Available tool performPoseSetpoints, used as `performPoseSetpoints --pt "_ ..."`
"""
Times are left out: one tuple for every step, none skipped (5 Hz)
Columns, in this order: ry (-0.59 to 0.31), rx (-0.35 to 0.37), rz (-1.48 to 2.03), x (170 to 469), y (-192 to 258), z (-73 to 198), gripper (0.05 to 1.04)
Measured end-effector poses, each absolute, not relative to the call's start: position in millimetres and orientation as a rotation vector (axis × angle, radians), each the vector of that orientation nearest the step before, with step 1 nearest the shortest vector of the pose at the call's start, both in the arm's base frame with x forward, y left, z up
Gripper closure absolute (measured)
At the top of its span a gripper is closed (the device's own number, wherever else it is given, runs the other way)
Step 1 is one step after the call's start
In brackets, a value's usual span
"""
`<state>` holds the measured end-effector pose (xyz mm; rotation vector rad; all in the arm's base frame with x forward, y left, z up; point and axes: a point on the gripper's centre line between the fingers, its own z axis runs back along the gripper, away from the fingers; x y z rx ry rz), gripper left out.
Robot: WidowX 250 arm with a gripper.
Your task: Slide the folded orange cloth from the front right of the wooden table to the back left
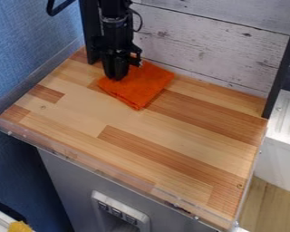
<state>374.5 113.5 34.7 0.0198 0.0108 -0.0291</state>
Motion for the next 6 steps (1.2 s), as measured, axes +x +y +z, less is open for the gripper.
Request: performPoseSetpoints --pt "0.049 0.01 -0.018 371.9 104.2 37.3 0.313" --pt "0.073 -0.004 -0.019 372.5 87.6 40.2 0.094" --pt "0.057 -0.011 -0.004 371.6 81.3 58.1 0.084" --pt "0.011 -0.007 0.0 373.4 74.8 76.8 0.085" --pt "-0.006 -0.005 0.003 372.9 62.0 86.3 0.087" --pt "-0.004 0.004 -0.002 373.3 51.2 89.8 0.084"
